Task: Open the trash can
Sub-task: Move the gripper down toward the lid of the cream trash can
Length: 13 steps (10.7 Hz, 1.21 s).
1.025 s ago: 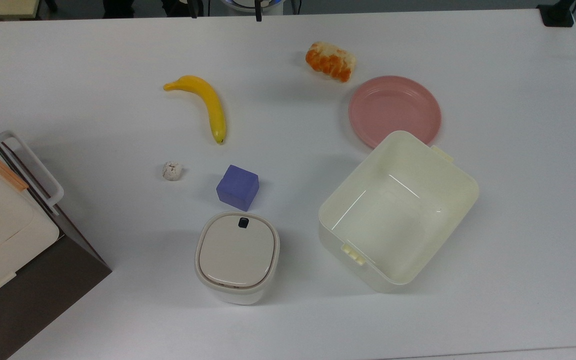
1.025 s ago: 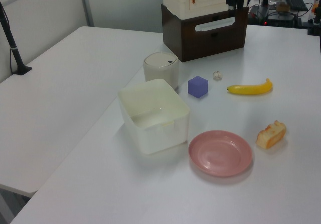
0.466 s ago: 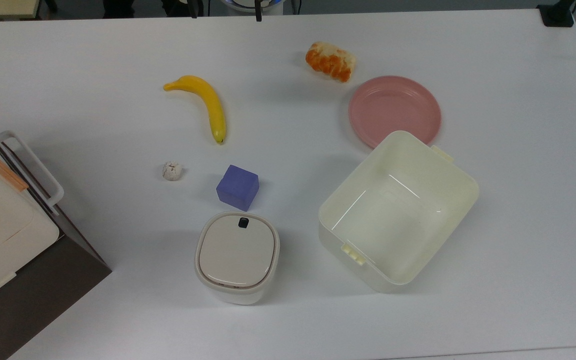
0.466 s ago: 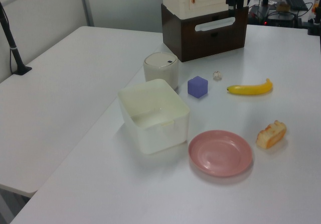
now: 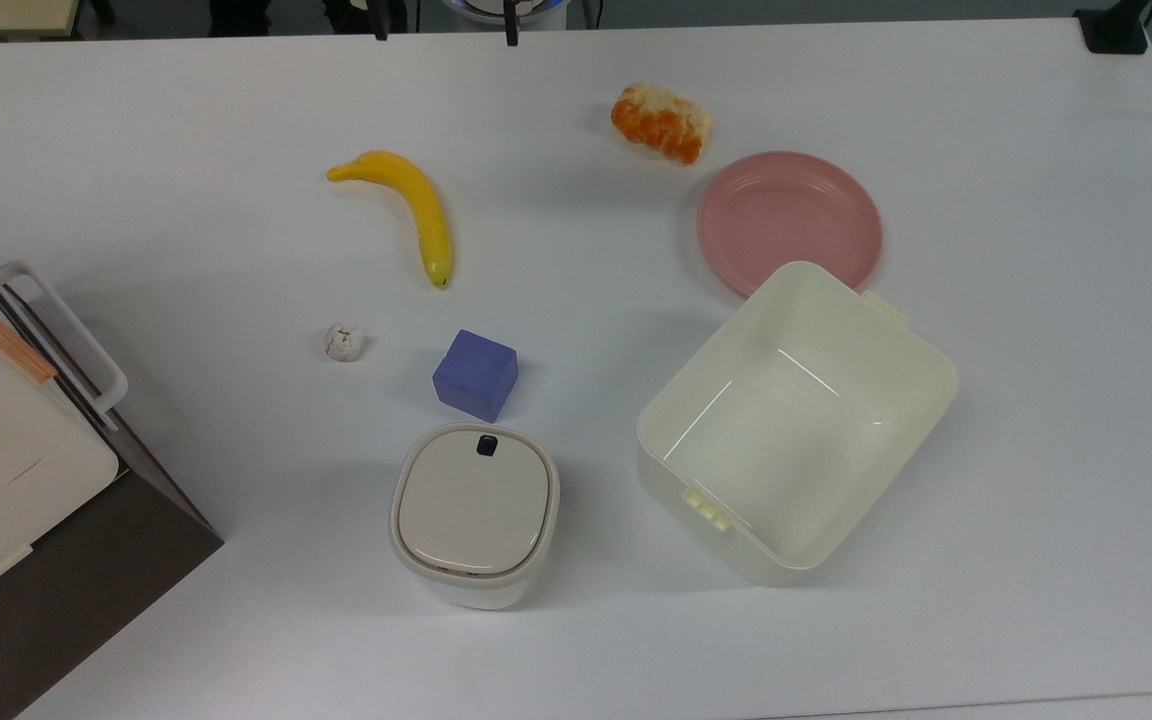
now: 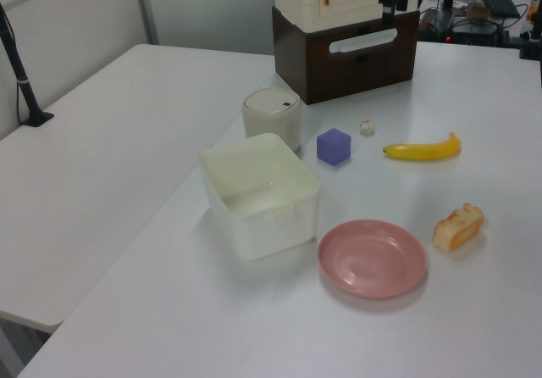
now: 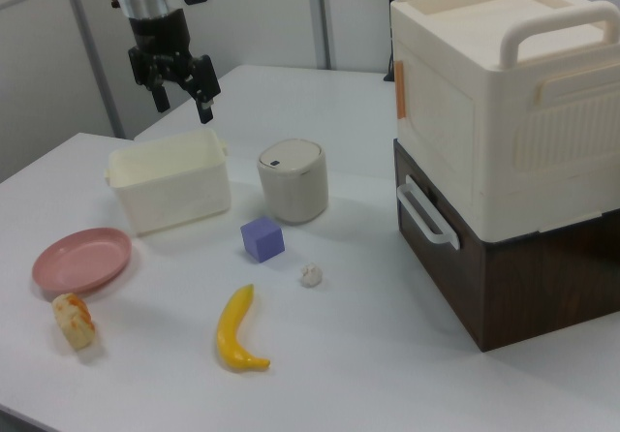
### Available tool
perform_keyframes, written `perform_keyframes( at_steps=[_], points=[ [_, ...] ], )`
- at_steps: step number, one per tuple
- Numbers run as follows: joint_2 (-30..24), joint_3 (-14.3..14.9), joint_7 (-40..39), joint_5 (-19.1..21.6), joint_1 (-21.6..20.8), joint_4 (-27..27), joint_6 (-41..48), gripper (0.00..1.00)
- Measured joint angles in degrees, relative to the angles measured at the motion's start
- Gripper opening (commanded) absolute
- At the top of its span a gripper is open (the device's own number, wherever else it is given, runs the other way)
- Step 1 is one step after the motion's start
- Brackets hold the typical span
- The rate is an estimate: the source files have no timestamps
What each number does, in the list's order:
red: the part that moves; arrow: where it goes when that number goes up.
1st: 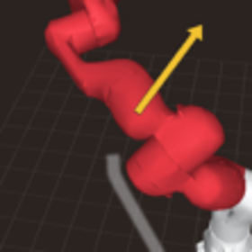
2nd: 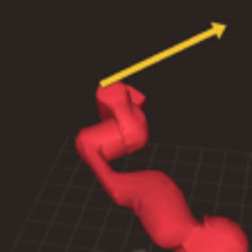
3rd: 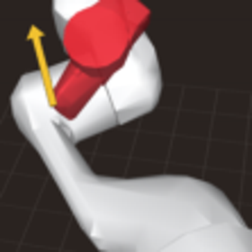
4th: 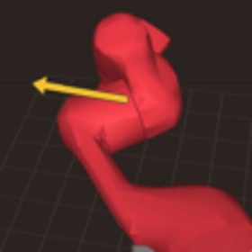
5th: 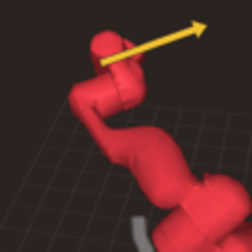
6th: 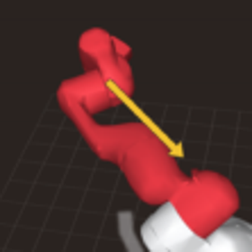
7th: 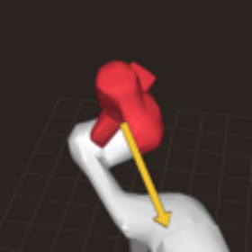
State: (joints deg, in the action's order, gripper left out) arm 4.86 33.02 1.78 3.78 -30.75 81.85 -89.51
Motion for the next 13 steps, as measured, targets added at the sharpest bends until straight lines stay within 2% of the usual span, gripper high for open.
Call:
perform_keyframes(
  at_steps=[1,3,4,6,8,10,13],
  points=[
    [-0.3,0.0,0.1,0.0,0.0,0.0,-0.9,0.08],
    [0.1,-0.2,2.8,-0.3,0.0,0.3,-5.7,0.03],
    [1.0,-0.4,5.8,-1.4,-0.1,0.8,-10.0,0.0],
    [4.4,-0.7,14.1,-3.8,-0.2,1.6,-20.9,0.0],
    [8.4,-1.1,25.1,-11.7,-0.6,1.7,-29.7,0.0],
    [11.0,-1.3,33.8,-17.4,-1.3,1.8,-33.4,0.0],
    [16.2,-1.8,49.5,-32.9,-2.9,2.4,-34.0,0.0]
  ],
)
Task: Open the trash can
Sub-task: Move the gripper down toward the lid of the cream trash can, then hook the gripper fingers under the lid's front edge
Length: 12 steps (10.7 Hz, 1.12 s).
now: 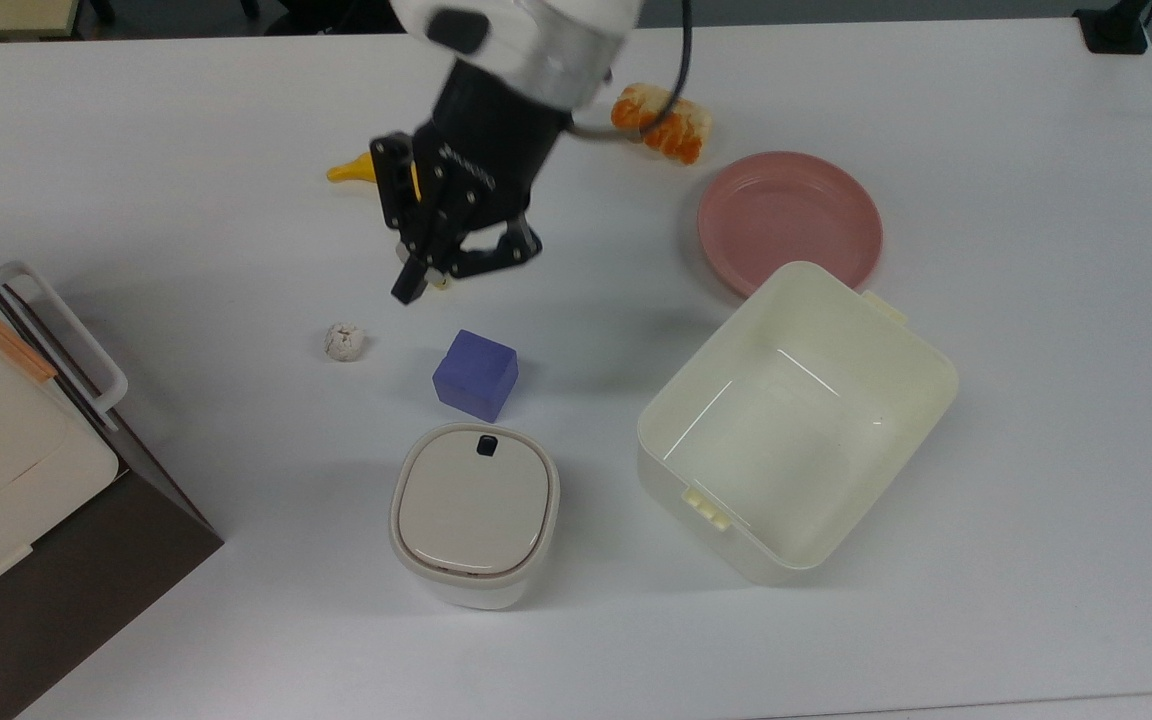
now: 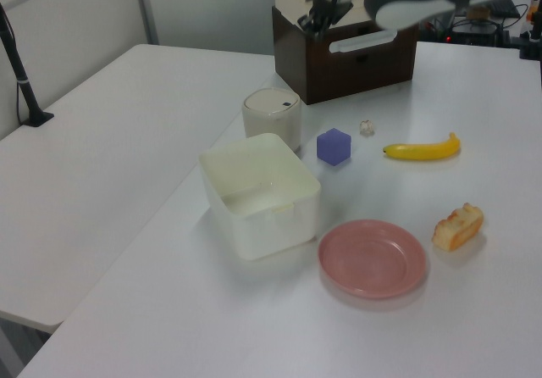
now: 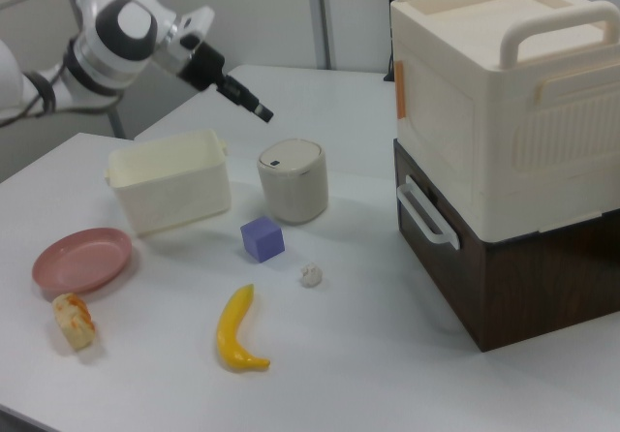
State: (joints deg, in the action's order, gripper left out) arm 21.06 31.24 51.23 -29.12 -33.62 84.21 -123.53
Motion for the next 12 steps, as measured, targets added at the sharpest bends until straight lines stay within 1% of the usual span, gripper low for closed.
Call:
perform_keyframes(
  at_steps=[1,2,4,8,10,12],
  points=[
    [2.7,-0.7,3.6,-3.5,-0.4,0.0,-0.7,0.0],
    [4.2,-1.5,4.5,-4.4,-0.5,-0.1,-0.9,0.0],
    [6.9,-1.9,5.4,-4.6,-0.5,-1.3,-1.4,0.0],
    [11.5,-2.0,5.9,-4.6,1.4,-2.1,-13.6,0.0],
    [12.9,-2.8,5.9,-4.6,2.4,-2.2,-15.1,0.0],
    [13.1,-3.1,5.9,-4.6,2.6,-2.3,-15.1,0.0]
  ],
)
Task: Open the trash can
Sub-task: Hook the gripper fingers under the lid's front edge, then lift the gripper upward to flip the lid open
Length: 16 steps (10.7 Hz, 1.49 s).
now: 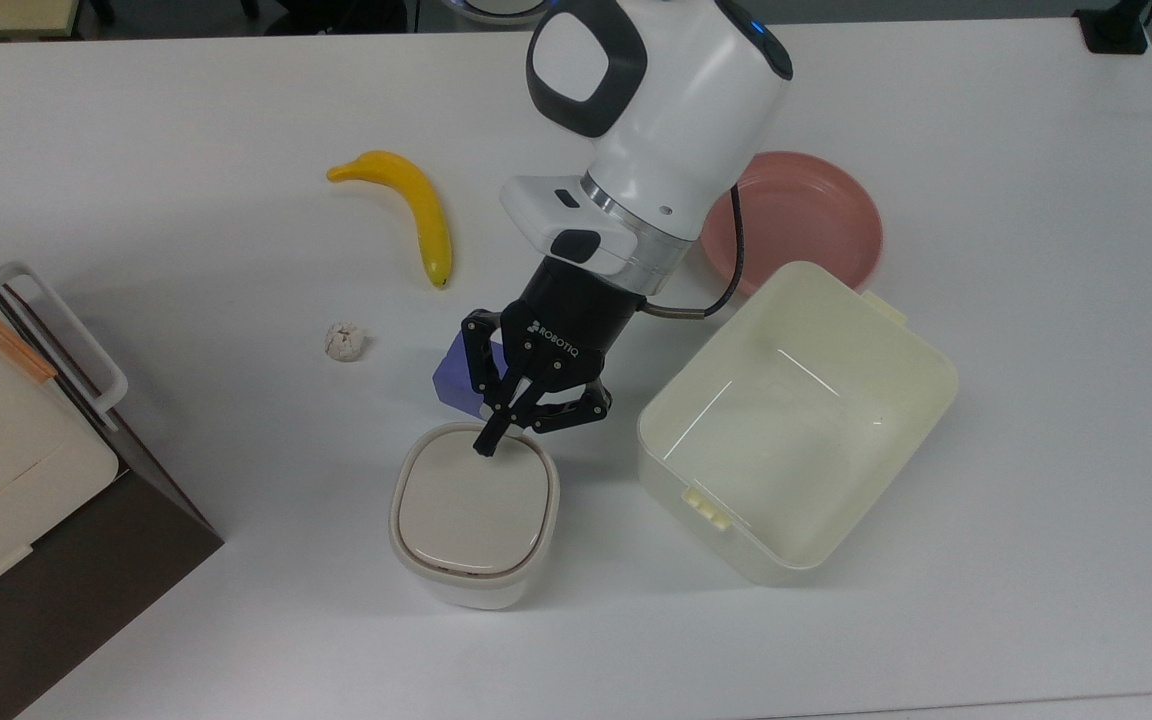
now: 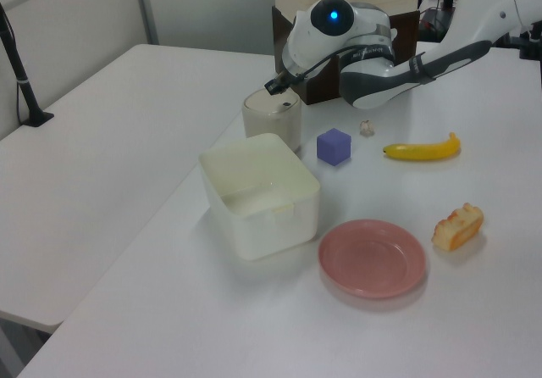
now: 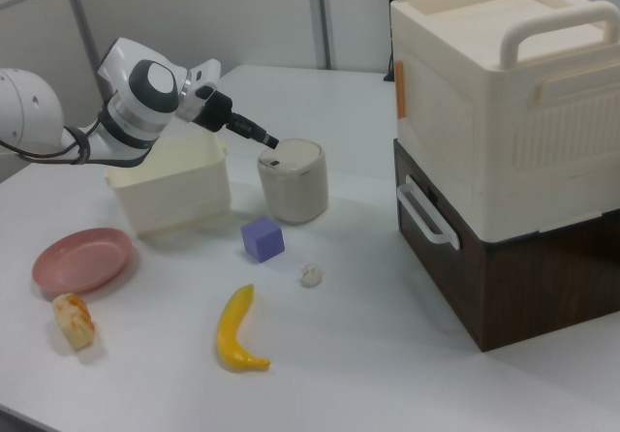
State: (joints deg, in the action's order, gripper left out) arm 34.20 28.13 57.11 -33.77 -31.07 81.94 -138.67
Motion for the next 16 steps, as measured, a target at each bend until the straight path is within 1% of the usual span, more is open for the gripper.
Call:
perform_keyframes(
  at_steps=[2,5,10,11,12,13,14,15,16],
  points=[
    [0.2,-0.3,-0.3,0.0,0.0,0.1,0.0,0.0],
    [0.7,-1.4,-0.4,0.0,0.0,1.2,0.0,0.0],
    [0.8,-1.5,-0.5,0.0,0.0,1.5,0.0,0.0],
    [0.7,-1.5,0.8,0.5,0.1,1.3,0.0,0.0],
    [0.4,-1.4,2.1,2.7,0.1,0.3,0.0,0.0],
    [-0.8,-1.0,2.6,7.0,0.2,-1.0,0.8,0.0],
    [-3.1,0.0,2.4,12.0,0.3,-2.1,2.2,0.0],
    [-6.3,1.6,-0.2,17.2,0.3,-2.4,4.5,0.0],
    [-9.7,3.3,-5.3,23.6,0.6,-2.4,7.5,0.0]
  ],
)
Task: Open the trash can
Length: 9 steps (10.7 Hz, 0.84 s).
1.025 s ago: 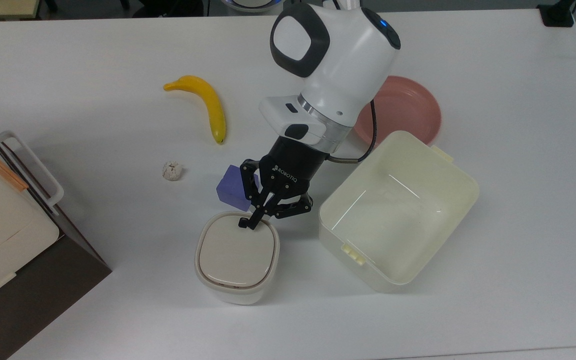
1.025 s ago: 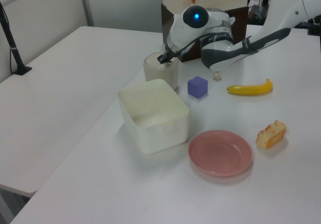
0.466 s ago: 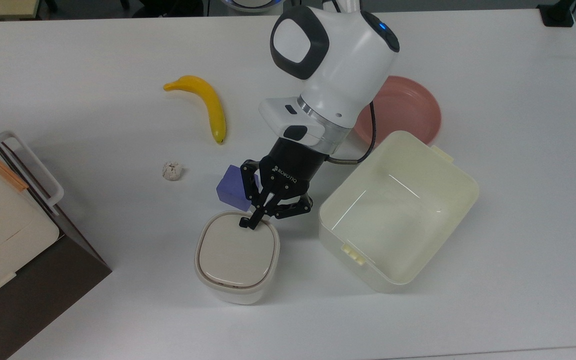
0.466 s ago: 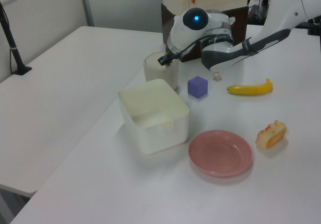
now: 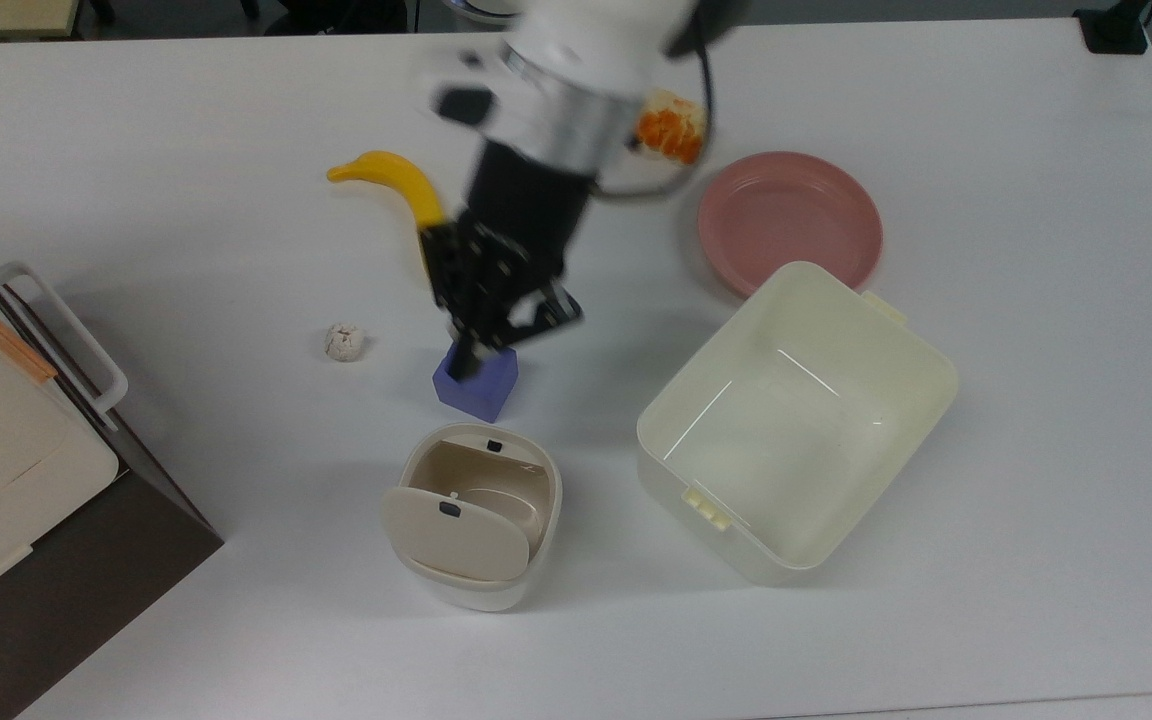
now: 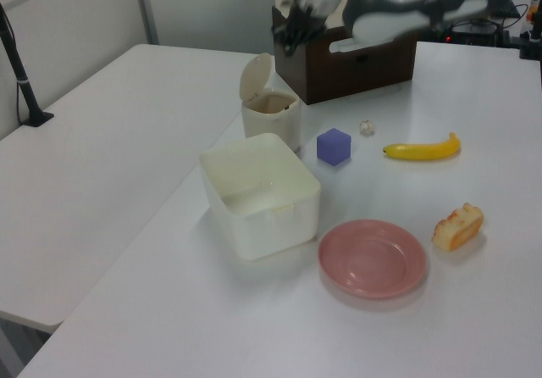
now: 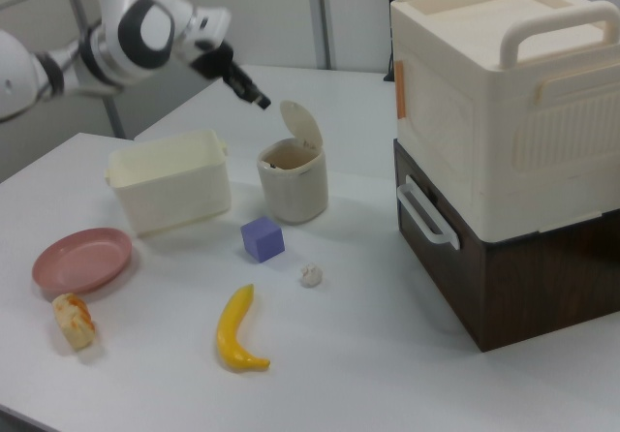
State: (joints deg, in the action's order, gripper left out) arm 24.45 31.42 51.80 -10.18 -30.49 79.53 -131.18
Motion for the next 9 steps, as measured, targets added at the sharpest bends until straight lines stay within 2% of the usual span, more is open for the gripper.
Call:
perform_keyframes(
  at_steps=[1,2,3,5,6,7,8,9],
  points=[
    [-3.2,2.1,-7.7,6.4,0.2,0.0,4.1,0.0],
    [-5.6,4.0,-17.5,11.2,0.3,0.1,10.7,0.0],
    [-7.0,4.7,-27.7,13.4,0.4,0.2,19.3,0.0],
    [-7.8,4.5,-47.0,14.5,-0.1,-0.8,37.6,0.03],
    [-8.2,4.5,-52.9,14.5,-0.4,-1.3,43.5,0.05],
    [-8.9,4.6,-56.0,14.5,-0.4,-1.6,46.5,0.43],
    [-9.9,4.7,-57.3,14.5,-0.3,-1.7,47.4,0.99],
    [-10.8,4.7,-57.5,14.6,-0.2,-1.7,47.4,1.0]
  ],
)
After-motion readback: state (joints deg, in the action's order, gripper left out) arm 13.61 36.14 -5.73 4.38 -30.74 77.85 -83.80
